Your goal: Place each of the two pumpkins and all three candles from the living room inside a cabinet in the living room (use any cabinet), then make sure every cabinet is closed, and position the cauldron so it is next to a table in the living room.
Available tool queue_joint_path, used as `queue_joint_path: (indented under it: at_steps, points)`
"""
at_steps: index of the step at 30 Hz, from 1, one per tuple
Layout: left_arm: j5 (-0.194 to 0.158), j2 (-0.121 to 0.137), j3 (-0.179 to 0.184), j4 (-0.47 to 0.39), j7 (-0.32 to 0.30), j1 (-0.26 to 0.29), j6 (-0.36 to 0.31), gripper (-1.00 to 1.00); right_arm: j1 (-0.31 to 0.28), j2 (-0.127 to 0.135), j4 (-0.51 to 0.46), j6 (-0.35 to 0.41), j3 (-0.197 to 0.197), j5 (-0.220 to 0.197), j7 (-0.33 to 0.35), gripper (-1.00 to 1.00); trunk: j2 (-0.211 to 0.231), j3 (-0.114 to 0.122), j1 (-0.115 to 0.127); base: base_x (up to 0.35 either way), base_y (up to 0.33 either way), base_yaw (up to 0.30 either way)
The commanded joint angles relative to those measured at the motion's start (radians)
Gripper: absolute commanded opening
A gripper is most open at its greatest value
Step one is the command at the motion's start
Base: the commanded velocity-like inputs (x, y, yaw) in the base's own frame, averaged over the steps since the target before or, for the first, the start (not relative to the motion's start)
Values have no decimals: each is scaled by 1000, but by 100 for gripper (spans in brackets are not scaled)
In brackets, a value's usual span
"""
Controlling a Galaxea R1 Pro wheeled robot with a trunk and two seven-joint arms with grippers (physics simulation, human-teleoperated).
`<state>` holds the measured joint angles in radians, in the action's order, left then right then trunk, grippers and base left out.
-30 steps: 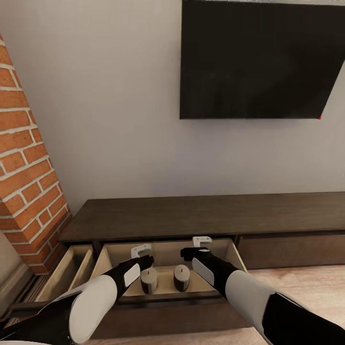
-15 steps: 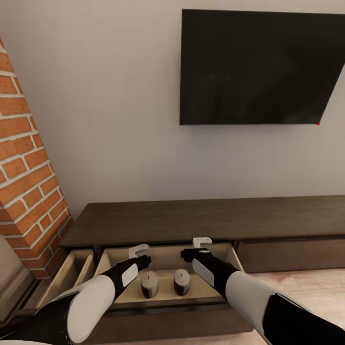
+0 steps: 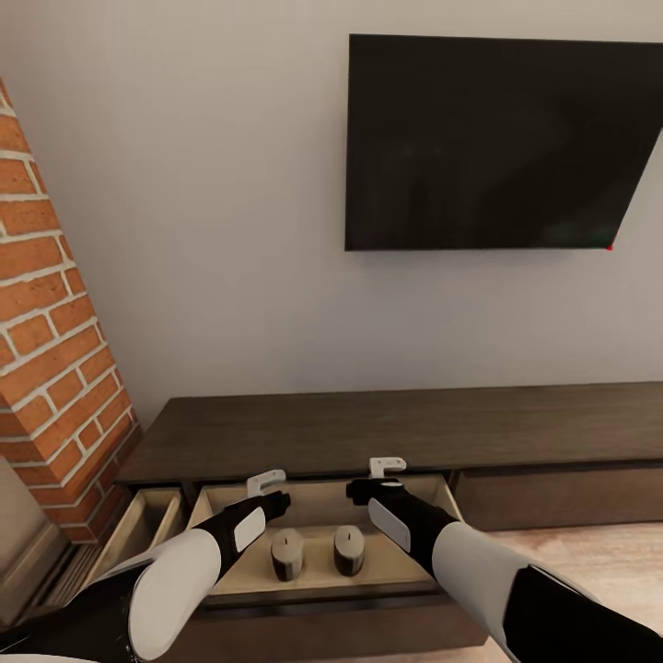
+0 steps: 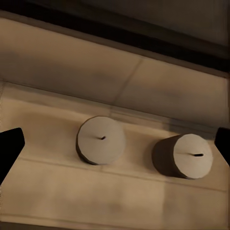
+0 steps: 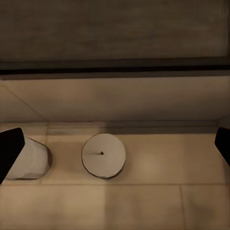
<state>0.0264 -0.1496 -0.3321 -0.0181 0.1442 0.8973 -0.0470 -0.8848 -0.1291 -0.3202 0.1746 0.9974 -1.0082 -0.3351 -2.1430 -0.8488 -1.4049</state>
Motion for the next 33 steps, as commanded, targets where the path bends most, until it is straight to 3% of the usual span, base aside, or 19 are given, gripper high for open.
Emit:
queue_joint_path:
  at_steps: [1, 25, 27, 29, 33]
  points:
    - [3, 0, -4, -2, 4, 0, -5, 100, -1, 0, -2, 3, 7, -5, -7, 100, 7, 2, 4, 0, 0, 0]
    - [3, -4, -4, -2, 4, -32, -6, 100, 0, -3, -2, 23, 5, -19, -6, 100, 175, 77, 96, 0, 0, 0]
    - [3, -4, -4, -2, 5, -32, -7, 100, 0, -3, -2, 80, 5, -57, -7, 100, 189, 84, 104, 0, 0, 0]
    - [3, -4, -4, -2, 5, -32, -8, 100, 0, -3, -3, 157, 4, -130, -7, 100, 203, 90, 111, 0, 0, 0]
    - [3, -4, -4, -2, 5, -32, -9, 100, 0, -1, -4, 223, 2, -254, -8, 100, 231, 103, 127, 0, 0, 0]
